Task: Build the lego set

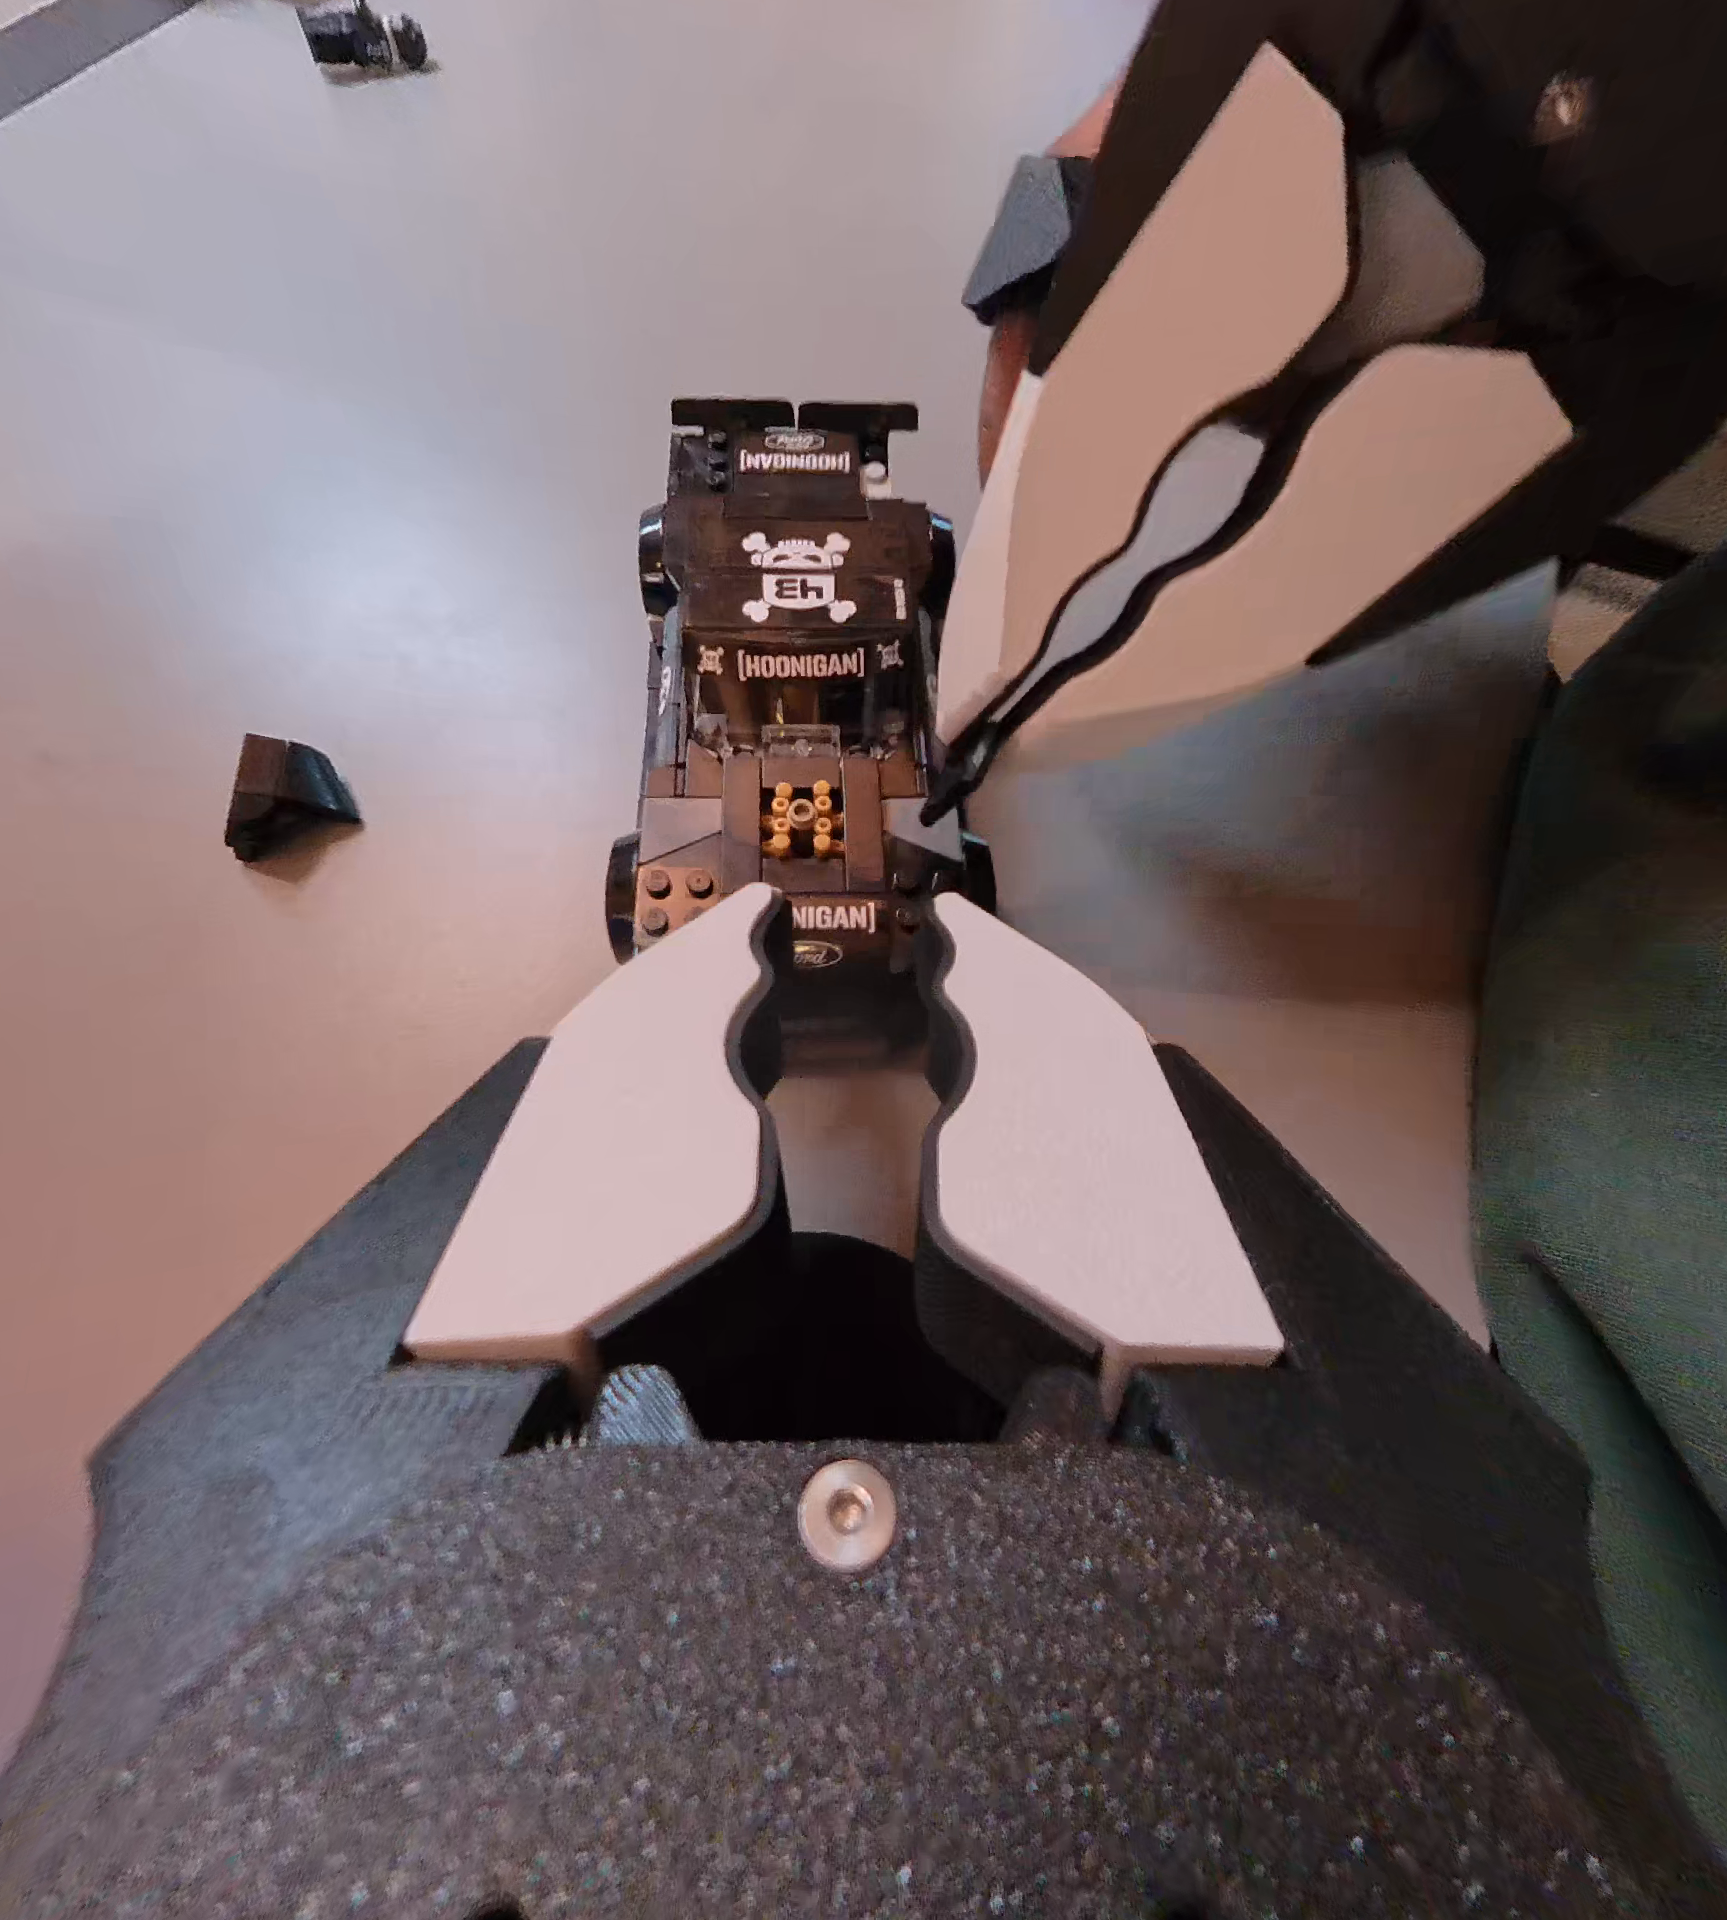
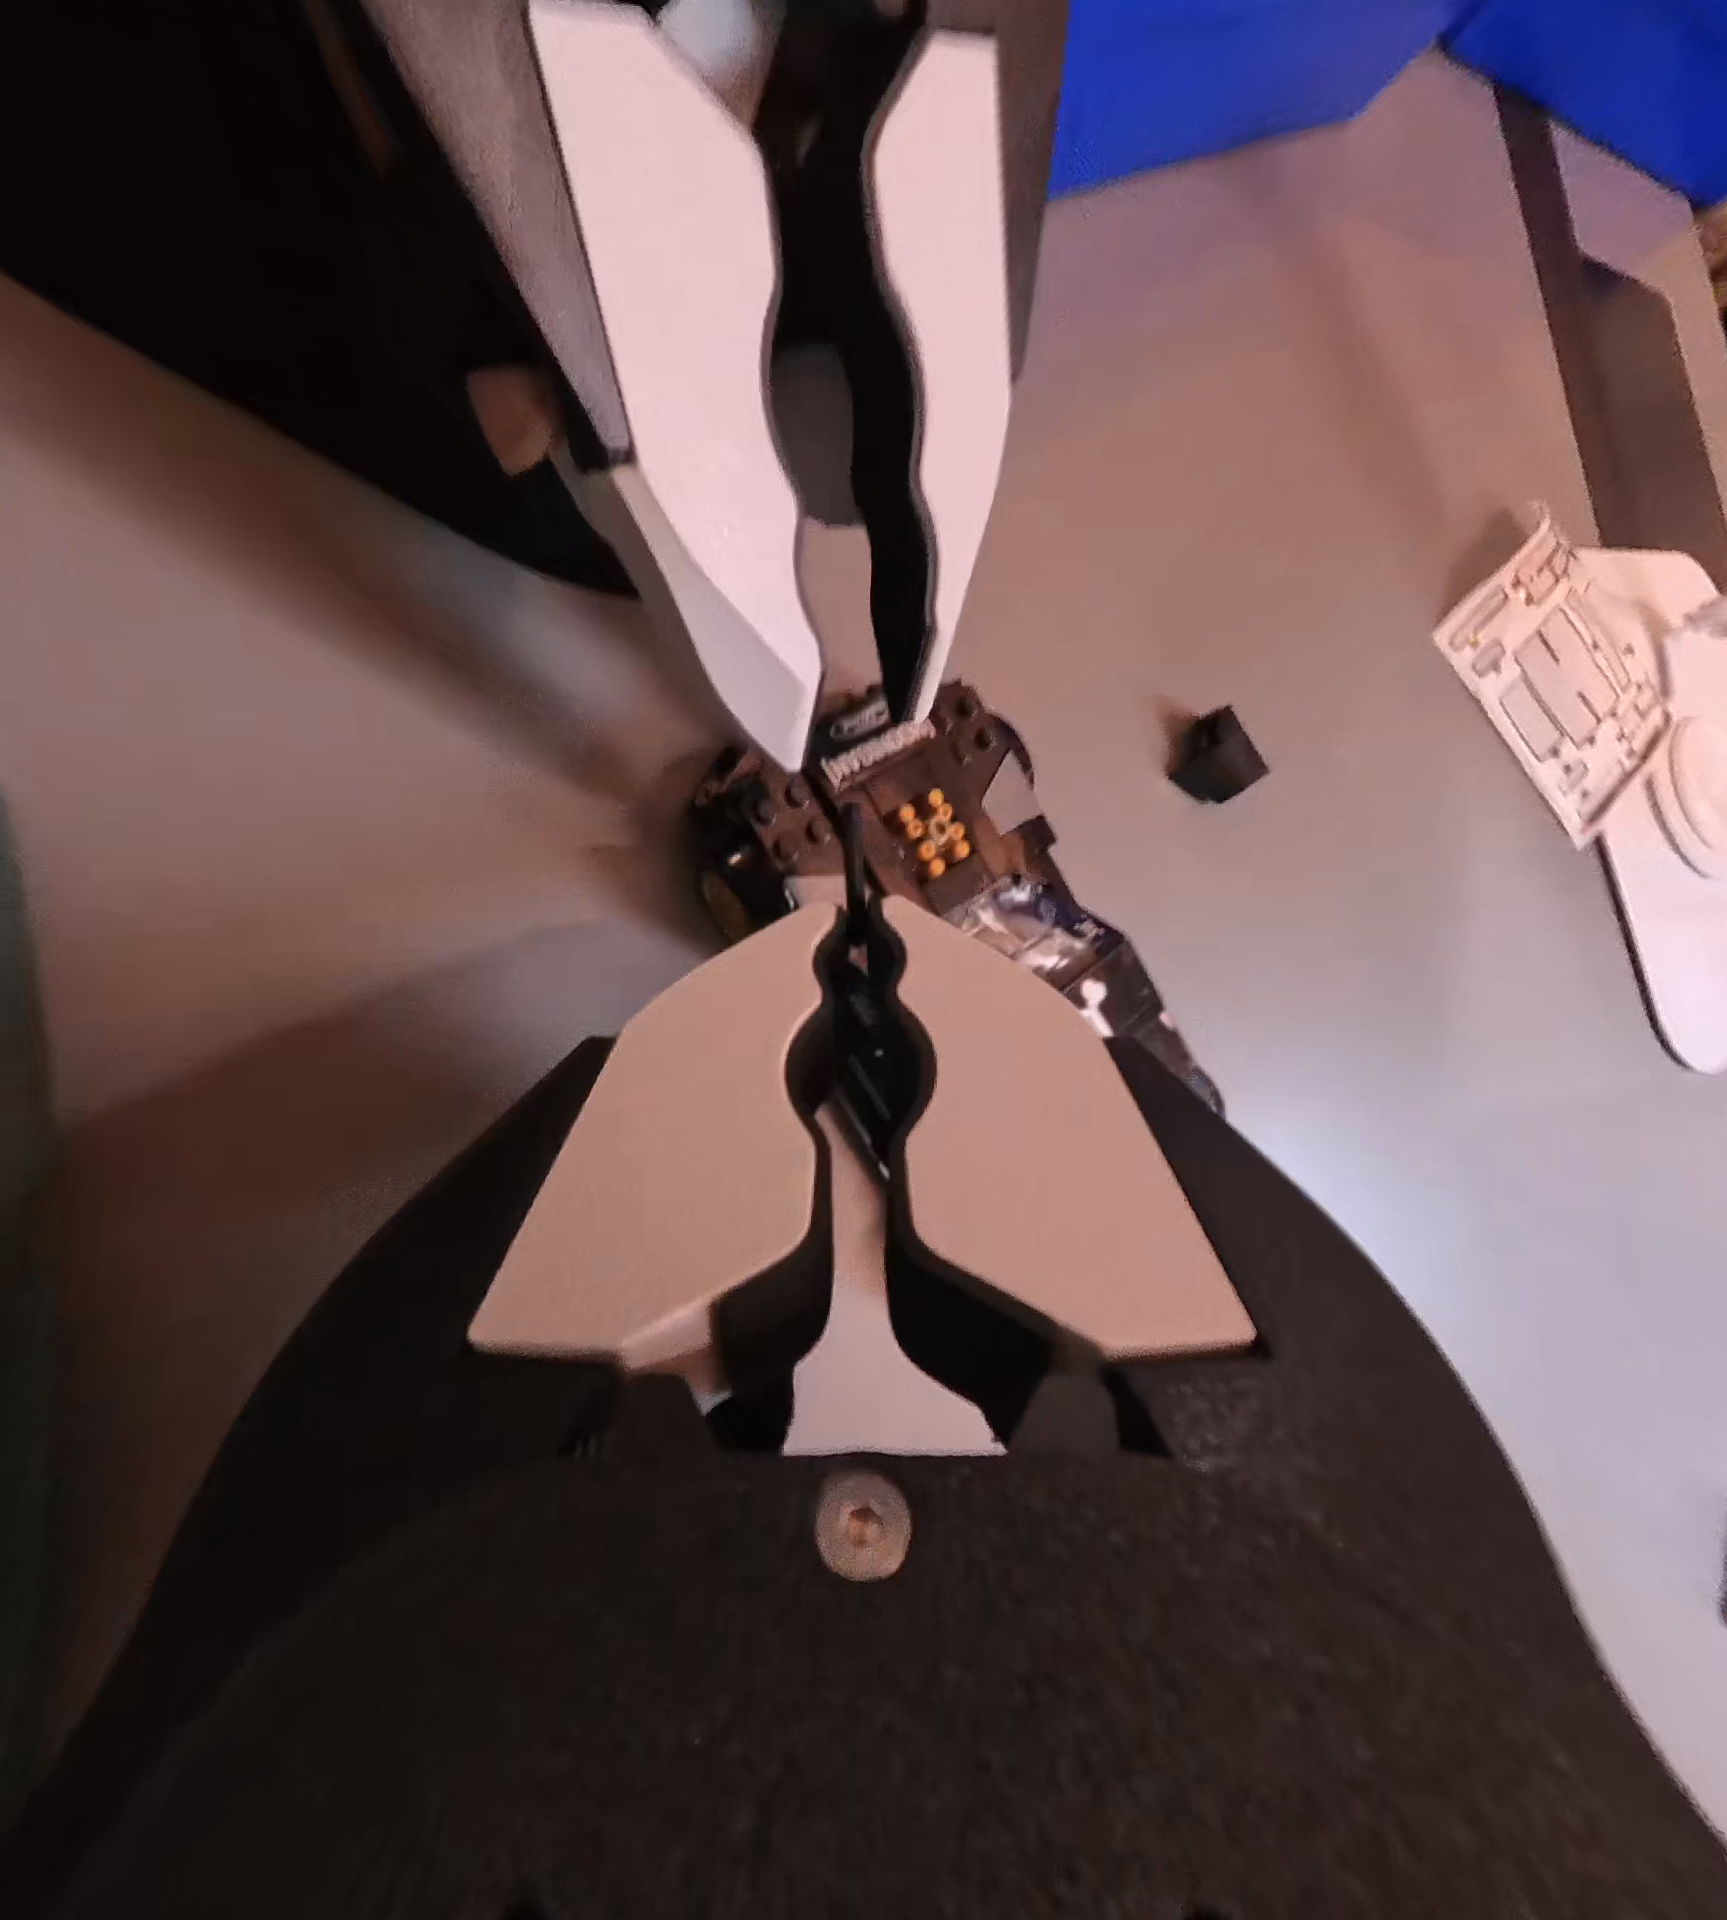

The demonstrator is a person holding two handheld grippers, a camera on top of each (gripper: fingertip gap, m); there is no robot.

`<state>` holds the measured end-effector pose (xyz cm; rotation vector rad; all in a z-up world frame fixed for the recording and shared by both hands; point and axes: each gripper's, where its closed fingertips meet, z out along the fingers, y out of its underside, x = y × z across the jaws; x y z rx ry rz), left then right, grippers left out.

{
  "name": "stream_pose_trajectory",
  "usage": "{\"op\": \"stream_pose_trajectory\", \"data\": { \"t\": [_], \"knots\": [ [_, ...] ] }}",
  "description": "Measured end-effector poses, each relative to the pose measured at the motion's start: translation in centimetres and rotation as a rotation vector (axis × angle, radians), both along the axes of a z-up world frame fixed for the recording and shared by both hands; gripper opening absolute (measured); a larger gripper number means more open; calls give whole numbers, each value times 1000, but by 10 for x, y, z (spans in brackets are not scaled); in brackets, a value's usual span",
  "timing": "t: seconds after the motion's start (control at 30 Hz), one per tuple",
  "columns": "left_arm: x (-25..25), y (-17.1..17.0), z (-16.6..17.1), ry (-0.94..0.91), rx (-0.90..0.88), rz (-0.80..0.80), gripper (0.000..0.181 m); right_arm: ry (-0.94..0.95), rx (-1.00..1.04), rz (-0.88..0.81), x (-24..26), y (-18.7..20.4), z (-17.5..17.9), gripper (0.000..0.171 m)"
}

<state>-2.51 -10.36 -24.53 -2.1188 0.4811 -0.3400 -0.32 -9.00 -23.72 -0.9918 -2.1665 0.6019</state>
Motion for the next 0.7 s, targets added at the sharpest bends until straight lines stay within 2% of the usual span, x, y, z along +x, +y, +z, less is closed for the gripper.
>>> {"op": "stream_pose_trajectory", "data": {
  "t": [0.13,0.3,0.4,0.47,0.53,0.6,0.7],
  "knots": [
    [-3,3,17,-77,65,6,22,44,-147,114,-11,3,28,3],
    [0,12,64,-215,265,-24,19,54,-646,254,-25,-11,70,3],
    [-2,14,91,-307,348,-38,13,117,-835,260,-32,-9,90,3],
    [1,13,101,-348,379,-62,0,148,-912,251,-34,-3,96,3],
    [-2,17,109,-373,397,-33,0,165,-958,251,-32,1,99,3],
    [-3,21,108,-376,368,-8,13,174,-991,268,-26,0,102,3],
    [4,19,116,-456,380,-18,13,198,-992,280,-20,0,104,3]
  ]
}}
